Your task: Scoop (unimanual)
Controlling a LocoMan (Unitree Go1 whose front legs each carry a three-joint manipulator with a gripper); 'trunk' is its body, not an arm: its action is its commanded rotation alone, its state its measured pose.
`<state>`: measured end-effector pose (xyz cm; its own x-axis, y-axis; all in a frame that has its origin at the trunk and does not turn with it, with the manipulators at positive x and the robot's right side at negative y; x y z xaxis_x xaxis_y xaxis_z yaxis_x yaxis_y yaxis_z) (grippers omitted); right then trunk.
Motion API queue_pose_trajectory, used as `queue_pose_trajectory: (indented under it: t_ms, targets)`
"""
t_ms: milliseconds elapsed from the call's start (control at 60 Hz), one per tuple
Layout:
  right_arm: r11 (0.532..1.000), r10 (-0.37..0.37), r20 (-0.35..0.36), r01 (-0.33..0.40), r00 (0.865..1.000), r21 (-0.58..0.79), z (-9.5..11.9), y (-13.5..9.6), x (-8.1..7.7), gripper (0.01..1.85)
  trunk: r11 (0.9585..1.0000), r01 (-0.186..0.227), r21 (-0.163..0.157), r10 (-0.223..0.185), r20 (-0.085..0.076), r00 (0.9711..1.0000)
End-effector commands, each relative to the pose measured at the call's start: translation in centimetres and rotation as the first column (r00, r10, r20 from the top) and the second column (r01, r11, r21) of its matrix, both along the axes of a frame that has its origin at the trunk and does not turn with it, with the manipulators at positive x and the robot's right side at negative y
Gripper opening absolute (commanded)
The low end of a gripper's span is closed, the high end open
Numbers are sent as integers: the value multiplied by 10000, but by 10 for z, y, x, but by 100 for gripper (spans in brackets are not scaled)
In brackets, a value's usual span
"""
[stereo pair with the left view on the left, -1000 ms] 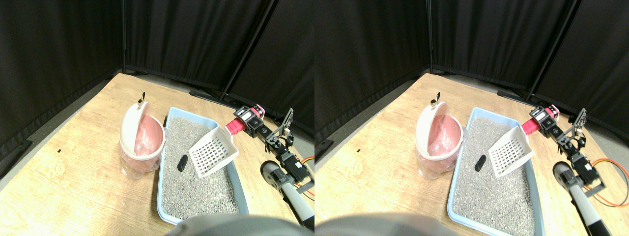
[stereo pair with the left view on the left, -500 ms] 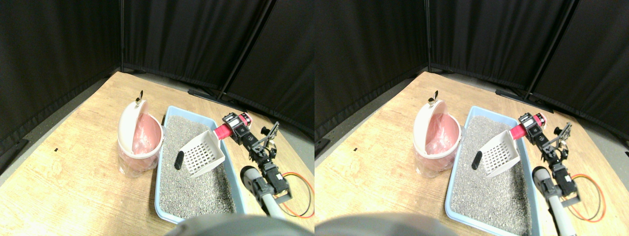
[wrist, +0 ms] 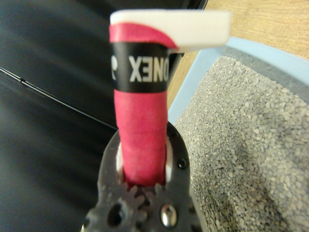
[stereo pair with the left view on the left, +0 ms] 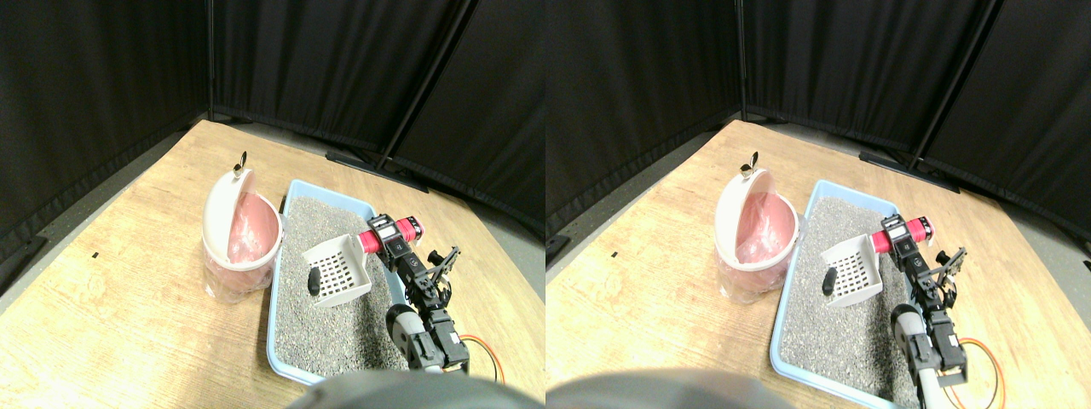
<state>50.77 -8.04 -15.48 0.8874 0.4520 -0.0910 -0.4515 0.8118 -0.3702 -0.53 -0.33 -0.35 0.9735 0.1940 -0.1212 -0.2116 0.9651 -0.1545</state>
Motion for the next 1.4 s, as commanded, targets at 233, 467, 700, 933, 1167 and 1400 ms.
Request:
queue_pose_trajectory:
  t_ms: [233, 467, 700, 933, 1167, 1400]
  targets:
    - [9740, 1175, -1751, -791, 9775, 2123, -3, 2, 2, 5, 9998, -138, -146, 135, -258, 9996]
    - [9168, -56, -2196, 927, 9756, 3885, 8, -28, 14, 5, 9999, -38, -114, 35, -255, 9997]
    - [8388, -776, -2192, 1825, 9726, 5129, 11, -53, 16, 5, 9999, 140, -6, -140, -209, 9997]
    - [7574, -491, -1667, 1455, 9848, 6365, 14, -66, 24, 5, 9998, 186, 32, -186, -151, 9997]
    - [6679, -958, -1672, 1879, 9813, 7201, 16, -70, 28, 5, 9999, 161, 64, -160, -127, 9998]
    - [5975, -982, -1694, 1942, 9806, 7780, 25, -69, 36, 5, 9999, 102, 72, -101, -116, 9999]
